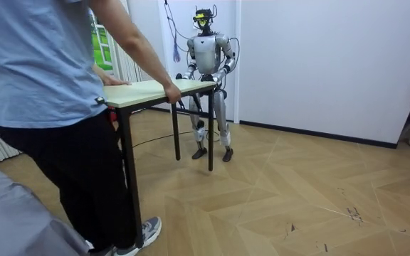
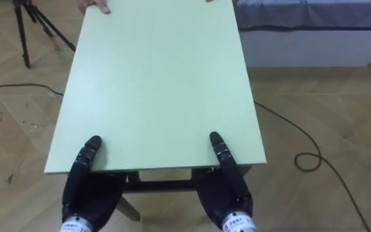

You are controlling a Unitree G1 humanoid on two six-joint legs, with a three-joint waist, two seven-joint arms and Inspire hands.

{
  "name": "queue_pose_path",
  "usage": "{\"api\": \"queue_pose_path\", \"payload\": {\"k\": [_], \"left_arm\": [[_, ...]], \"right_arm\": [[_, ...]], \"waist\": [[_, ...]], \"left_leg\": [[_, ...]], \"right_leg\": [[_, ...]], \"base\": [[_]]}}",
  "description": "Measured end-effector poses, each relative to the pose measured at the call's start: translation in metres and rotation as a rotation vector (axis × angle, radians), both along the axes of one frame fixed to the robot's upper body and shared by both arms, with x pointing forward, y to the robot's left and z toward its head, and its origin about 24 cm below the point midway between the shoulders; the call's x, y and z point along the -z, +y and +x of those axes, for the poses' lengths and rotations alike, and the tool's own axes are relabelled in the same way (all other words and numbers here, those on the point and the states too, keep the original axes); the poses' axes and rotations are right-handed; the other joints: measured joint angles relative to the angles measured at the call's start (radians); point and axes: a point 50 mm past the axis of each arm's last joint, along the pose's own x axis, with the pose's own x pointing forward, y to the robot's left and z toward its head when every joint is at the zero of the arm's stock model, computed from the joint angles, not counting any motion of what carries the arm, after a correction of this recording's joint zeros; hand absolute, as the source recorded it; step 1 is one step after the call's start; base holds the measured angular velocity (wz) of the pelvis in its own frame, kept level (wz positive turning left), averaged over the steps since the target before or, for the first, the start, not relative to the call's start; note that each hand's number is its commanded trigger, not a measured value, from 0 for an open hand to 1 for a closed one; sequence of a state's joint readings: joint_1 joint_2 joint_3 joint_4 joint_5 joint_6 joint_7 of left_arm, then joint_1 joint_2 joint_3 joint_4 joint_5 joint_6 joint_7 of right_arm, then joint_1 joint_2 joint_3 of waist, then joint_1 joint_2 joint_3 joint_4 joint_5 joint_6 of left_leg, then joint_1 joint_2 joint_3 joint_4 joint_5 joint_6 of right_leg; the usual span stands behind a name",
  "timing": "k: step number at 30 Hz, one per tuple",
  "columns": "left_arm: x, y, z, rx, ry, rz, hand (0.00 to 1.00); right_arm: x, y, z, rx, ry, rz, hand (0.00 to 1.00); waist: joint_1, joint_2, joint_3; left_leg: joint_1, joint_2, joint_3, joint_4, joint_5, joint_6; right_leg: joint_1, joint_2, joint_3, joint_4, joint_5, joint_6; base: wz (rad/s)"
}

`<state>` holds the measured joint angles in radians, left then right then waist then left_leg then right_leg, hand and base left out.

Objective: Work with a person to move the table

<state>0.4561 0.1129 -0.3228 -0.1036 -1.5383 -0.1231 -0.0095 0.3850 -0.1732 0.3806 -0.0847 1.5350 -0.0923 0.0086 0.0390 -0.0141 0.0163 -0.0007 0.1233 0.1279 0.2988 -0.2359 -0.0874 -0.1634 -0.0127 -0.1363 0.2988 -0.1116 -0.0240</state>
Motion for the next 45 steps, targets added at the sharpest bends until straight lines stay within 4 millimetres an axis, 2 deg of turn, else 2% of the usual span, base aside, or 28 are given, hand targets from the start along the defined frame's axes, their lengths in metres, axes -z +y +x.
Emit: {"api": "queue_pose_path", "payload": {"k": [3,5,7,9,12,13,14,15,17,18,19,20,21,23,26,27,28,29,30,31,32,33,35,38,39,40,42,45], "left_arm": [[0.003,-0.001,-0.002,0.004,0.011,0.008,1.00],[0.005,0.000,-0.003,-0.003,0.020,0.001,1.00],[0.006,0.000,-0.004,-0.004,0.024,-0.007,1.00],[0.007,-0.002,-0.006,-0.002,0.035,-0.022,1.00],[0.008,-0.004,-0.009,-0.005,0.044,-0.028,1.00],[0.007,-0.005,-0.008,-0.003,0.033,-0.029,1.00],[0.006,-0.005,-0.004,0.005,0.019,-0.027,1.00],[0.005,-0.005,-0.002,0.007,0.014,-0.024,1.00],[0.000,-0.003,0.008,0.007,-0.020,-0.013,1.00],[-0.001,-0.004,0.011,0.007,-0.030,-0.013,1.00],[-0.003,-0.004,0.015,0.006,-0.046,-0.010,1.00],[-0.003,-0.004,0.018,0.009,-0.050,-0.008,1.00],[0.000,-0.005,0.021,0.016,-0.043,-0.004,1.00],[0.008,-0.007,0.020,0.023,-0.007,0.000,1.00],[0.015,-0.008,0.015,0.035,0.029,-0.001,1.00],[0.017,-0.009,0.010,0.036,0.045,-0.005,1.00],[0.019,-0.008,0.008,0.035,0.053,-0.005,1.00],[0.019,-0.008,0.008,0.036,0.054,-0.003,1.00],[0.019,-0.008,0.007,0.038,0.055,-0.002,1.00],[0.019,-0.009,0.007,0.052,0.061,0.001,1.00],[0.019,-0.008,0.007,0.058,0.061,0.005,1.00],[0.018,-0.008,0.007,0.063,0.056,0.010,1.00],[0.017,-0.008,0.008,0.068,0.050,0.008,1.00],[0.014,-0.007,0.010,0.065,0.034,0.009,1.00],[0.010,-0.005,0.011,0.061,0.018,0.016,1.00],[0.009,-0.003,0.013,0.059,0.005,0.030,1.00],[0.008,-0.005,0.014,0.064,0.002,0.022,1.00],[0.002,0.000,0.017,0.059,-0.023,0.036,1.00]], "right_arm": [[0.003,0.002,-0.001,-0.002,0.012,-0.001,1.00],[0.005,0.001,-0.003,0.000,0.017,-0.004,1.00],[0.005,0.000,-0.003,-0.006,0.016,-0.013,1.00],[0.005,-0.003,-0.004,-0.009,0.015,-0.025,1.00],[0.005,-0.004,-0.005,-0.006,0.008,-0.039,1.00],[0.004,-0.005,-0.004,-0.004,-0.012,-0.045,1.00],[0.002,-0.004,-0.003,-0.002,-0.031,-0.044,1.00],[0.001,-0.005,-0.001,0.003,-0.040,-0.047,1.00],[-0.004,-0.002,0.008,-0.002,-0.074,-0.042,1.00],[-0.006,-0.001,0.010,-0.001,-0.083,-0.042,1.00],[-0.007,-0.001,0.015,0.001,-0.098,-0.044,1.00],[-0.008,-0.002,0.017,0.005,-0.101,-0.045,1.00],[-0.006,-0.003,0.018,0.017,-0.093,-0.043,1.00],[-0.001,-0.006,0.014,0.012,-0.069,-0.063,1.00],[0.004,-0.011,0.009,0.017,-0.041,-0.077,1.00],[0.006,-0.012,0.005,0.011,-0.031,-0.086,1.00],[0.007,-0.013,0.004,0.006,-0.021,-0.085,1.00],[0.008,-0.013,0.004,-0.002,-0.017,-0.084,1.00],[0.008,-0.014,0.003,-0.003,-0.013,-0.083,1.00],[0.010,-0.015,-0.002,0.012,0.003,-0.075,1.00],[0.010,-0.016,-0.003,0.016,0.007,-0.068,1.00],[0.011,-0.016,-0.004,0.018,0.007,-0.059,1.00],[0.010,-0.016,-0.004,0.024,0.005,-0.048,1.00],[0.008,-0.014,-0.003,0.023,-0.002,-0.039,1.00],[0.006,-0.012,-0.001,0.017,-0.012,-0.033,1.00],[0.005,-0.010,0.002,0.015,-0.023,-0.021,1.00],[0.004,-0.012,0.004,0.017,-0.028,-0.024,1.00],[0.000,-0.009,0.007,0.009,-0.049,-0.015,1.00]], "waist": [[0.029,-0.011,0.0013],[0.050,0.012,0.0086],[0.047,0.021,0.0054],[0.047,0.023,0.0058],[0.043,0.038,0.0048],[0.035,0.055,0.0047],[0.019,0.071,0.0115],[0.015,0.077,0.0101],[-0.005,0.090,0.0094],[-0.008,0.094,0.0096],[-0.009,0.093,0.0091],[-0.011,0.093,0.0091],[-0.010,0.088,0.0078],[-0.019,0.085,0.0041],[-0.029,0.070,-0.0016],[-0.036,0.060,-0.0046],[-0.041,0.052,-0.0056],[-0.052,0.048,-0.0040],[-0.066,0.046,-0.0032],[-0.084,0.039,-0.0073],[-0.088,0.034,-0.0089],[-0.085,0.024,-0.0083],[-0.069,0.019,-0.0089],[-0.057,-0.003,-0.0107],[-0.059,-0.028,-0.0088],[-0.055,-0.036,-0.0058],[-0.046,-0.023,-0.0006],[-0.032,-0.057,0.0015]], "left_leg": [[-0.096,0.033,-0.012,0.193,-0.009,-0.009],[-0.184,0.080,-0.064,0.381,-0.007,-0.007],[-0.238,0.100,-0.088,0.458,0.010,0.007],[-0.249,0.103,-0.080,0.508,0.020,0.005],[-0.209,0.075,-0.068,0.623,0.003,-0.009],[-0.187,0.067,-0.067,0.628,-0.023,-0.025],[-0.150,0.060,-0.071,0.591,-0.065,-0.031],[-0.127,0.055,-0.074,0.555,-0.095,-0.030],[-0.066,0.052,-0.070,0.369,-0.206,-0.022],[-0.060,0.047,-0.061,0.324,-0.226,-0.016],[-0.056,0.034,-0.042,0.248,-0.249,0.008],[-0.059,0.026,-0.035,0.226,-0.256,0.019],[-0.074,-0.001,-0.032,0.215,-0.257,0.038],[-0.097,-0.058,-0.019,0.219,-0.226,0.076],[-0.113,-0.114,0.005,0.216,-0.189,0.116],[-0.115,-0.134,0.019,0.211,-0.171,0.135],[-0.124,-0.148,0.040,0.205,-0.152,0.155],[-0.142,-0.147,0.066,0.205,-0.133,0.171],[-0.147,-0.144,0.077,0.202,-0.123,0.177],[-0.147,-0.138,0.107,0.174,-0.099,0.188],[-0.148,-0.135,0.123,0.158,-0.083,0.187],[-0.149,-0.136,0.146,0.126,-0.050,0.189],[-0.167,-0.137,0.165,0.101,-0.012,0.197],[-0.198,-0.148,0.175,0.098,0.011,0.197],[-0.220,-0.160,0.183,0.110,0.020,0.197],[-0.254,-0.155,0.183,0.145,0.024,0.192],[-0.282,-0.132,0.168,0.170,0.029,0.184],[-0.327,-0.118,0.172,0.173,0.046,0.177]], "right_leg": [[-0.030,0.015,-0.002,0.050,-0.024,-0.032],[-0.040,0.047,-0.013,0.071,-0.049,-0.057],[-0.058,0.059,-0.048,0.098,-0.069,-0.078],[-0.068,0.057,-0.061,0.117,-0.080,-0.097],[-0.085,0.075,-0.075,0.121,-0.051,-0.129],[-0.102,0.086,-0.095,0.117,-0.034,-0.136],[-0.127,0.093,-0.116,0.117,-0.019,-0.141],[-0.144,0.096,-0.122,0.117,-0.010,-0.143],[-0.207,0.095,-0.150,0.101,0.038,-0.148],[-0.222,0.093,-0.156,0.090,0.057,-0.149],[-0.251,0.087,-0.157,0.073,0.092,-0.149],[-0.262,0.080,-0.158,0.065,0.109,-0.146],[-0.273,0.059,-0.155,0.046,0.141,-0.139],[-0.266,0.019,-0.128,-0.006,0.203,-0.105],[-0.255,-0.020,-0.081,-0.057,0.274,-0.066],[-0.248,-0.034,-0.052,-0.090,0.309,-0.013],[-0.239,-0.046,-0.041,-0.131,0.337,0.070],[-0.263,-0.072,-0.049,-0.061,0.290,0.092],[-0.283,-0.096,-0.056,0.043,0.249,0.086],[-0.295,-0.130,-0.053,0.250,0.129,0.060],[-0.292,-0.146,-0.052,0.335,0.076,0.049],[-0.271,-0.174,-0.043,0.459,-0.004,0.057],[-0.158,-0.231,-0.035,0.587,-0.091,0.080],[-0.001,-0.266,0.009,0.589,-0.088,0.096],[0.068,-0.285,0.015,0.561,-0.071,0.103],[0.102,-0.275,0.023,0.490,-0.104,0.140],[0.109,-0.235,0.037,0.441,-0.119,0.150],[0.111,-0.221,0.045,0.362,-0.184,0.154]], "base": [[-0.04],[-0.09],[0.13],[0.16],[0.08],[0.40],[0.40],[0.29],[0.20],[0.11],[0.00],[0.00],[0.05],[-0.02],[-0.10],[-0.20],[-0.11],[0.12],[0.45],[0.49],[0.35],[0.00],[-0.22],[-0.09],[-0.04],[-0.06],[-0.13],[-0.12]]}}
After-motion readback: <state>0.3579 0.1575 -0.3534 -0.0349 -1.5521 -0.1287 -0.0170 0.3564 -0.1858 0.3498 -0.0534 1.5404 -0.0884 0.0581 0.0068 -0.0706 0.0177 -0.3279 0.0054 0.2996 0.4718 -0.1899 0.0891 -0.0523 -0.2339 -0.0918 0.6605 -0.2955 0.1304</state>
